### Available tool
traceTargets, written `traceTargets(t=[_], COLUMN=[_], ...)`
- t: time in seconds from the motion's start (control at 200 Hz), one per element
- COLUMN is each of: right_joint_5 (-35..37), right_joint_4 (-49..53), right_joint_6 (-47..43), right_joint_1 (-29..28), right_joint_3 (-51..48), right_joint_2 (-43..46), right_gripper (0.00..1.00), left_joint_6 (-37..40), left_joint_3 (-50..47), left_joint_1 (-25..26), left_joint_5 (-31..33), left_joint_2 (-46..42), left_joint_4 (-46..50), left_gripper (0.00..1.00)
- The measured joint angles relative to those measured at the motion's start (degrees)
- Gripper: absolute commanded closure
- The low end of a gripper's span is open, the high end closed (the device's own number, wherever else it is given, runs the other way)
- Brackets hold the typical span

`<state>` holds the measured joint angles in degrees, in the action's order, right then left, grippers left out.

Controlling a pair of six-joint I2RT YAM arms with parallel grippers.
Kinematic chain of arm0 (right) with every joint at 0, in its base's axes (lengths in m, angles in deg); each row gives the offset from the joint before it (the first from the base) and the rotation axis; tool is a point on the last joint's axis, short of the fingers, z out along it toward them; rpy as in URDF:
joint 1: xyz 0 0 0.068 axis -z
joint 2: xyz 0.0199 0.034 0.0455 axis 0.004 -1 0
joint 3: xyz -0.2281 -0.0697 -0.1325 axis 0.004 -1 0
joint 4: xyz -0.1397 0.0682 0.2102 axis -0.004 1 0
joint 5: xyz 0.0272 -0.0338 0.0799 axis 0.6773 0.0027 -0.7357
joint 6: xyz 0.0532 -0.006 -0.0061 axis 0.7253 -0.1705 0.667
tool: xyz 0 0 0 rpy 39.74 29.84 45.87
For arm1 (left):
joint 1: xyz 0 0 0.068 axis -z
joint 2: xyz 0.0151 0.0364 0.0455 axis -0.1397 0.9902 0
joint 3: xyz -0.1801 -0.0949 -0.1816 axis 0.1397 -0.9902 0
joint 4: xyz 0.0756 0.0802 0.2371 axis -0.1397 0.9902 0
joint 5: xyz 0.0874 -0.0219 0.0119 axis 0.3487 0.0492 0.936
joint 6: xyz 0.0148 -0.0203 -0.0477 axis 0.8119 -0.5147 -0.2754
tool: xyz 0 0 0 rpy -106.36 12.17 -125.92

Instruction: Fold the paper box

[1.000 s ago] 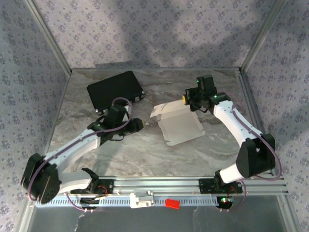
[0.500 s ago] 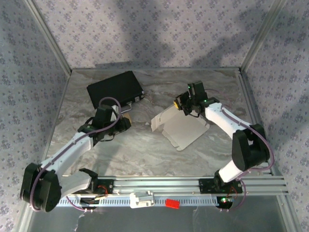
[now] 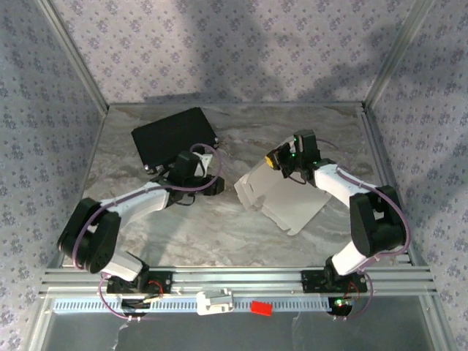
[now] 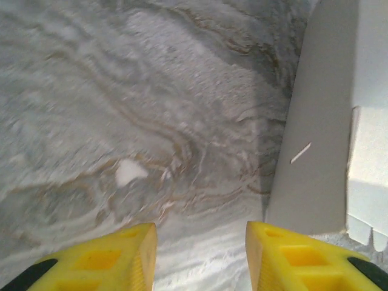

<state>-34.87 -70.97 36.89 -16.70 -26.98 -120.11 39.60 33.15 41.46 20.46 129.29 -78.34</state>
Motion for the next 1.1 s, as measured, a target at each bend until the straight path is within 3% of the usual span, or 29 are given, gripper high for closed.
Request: traceTargets(t=[0.205, 0.475, 0.685, 0.84, 1.099], right_joint_5=[-0.7, -1.4, -2.2, -4.1, -7.9], right_joint_4=[-1.6, -7.1, -11.6, -20.9, -40.1], right_joint_6=[1.0, 5.3, 7.7, 9.1, 9.9], right_joint_1=[0.5, 0.9, 0.5, -0.5, -1.3], right_joint_3=[-1.6, -1.9, -0.1, 0.1, -5.2], right_joint_2=[0.0, 0.0, -1.2, -5.4, -11.3], right_gripper=[1.0, 1.0, 1.0, 1.0, 1.0], left_joint_6=[4.7, 4.8, 3.5, 4.1, 5.6], left_joint_3=[2.7, 1.5, -3.1, -4.2, -5.3], left_joint_1=[2.8, 2.6, -3.5, -8.9, -10.2], left_joint_5=[-2.6, -1.8, 1.2, 1.4, 0.5], left_joint_2=[7.0, 7.0, -1.3, -9.4, -7.8], left_joint_4=[-4.5, -8.3, -6.2, -4.9, -3.0], left_gripper=[0.56, 0.52, 0.5, 0.51, 0.53])
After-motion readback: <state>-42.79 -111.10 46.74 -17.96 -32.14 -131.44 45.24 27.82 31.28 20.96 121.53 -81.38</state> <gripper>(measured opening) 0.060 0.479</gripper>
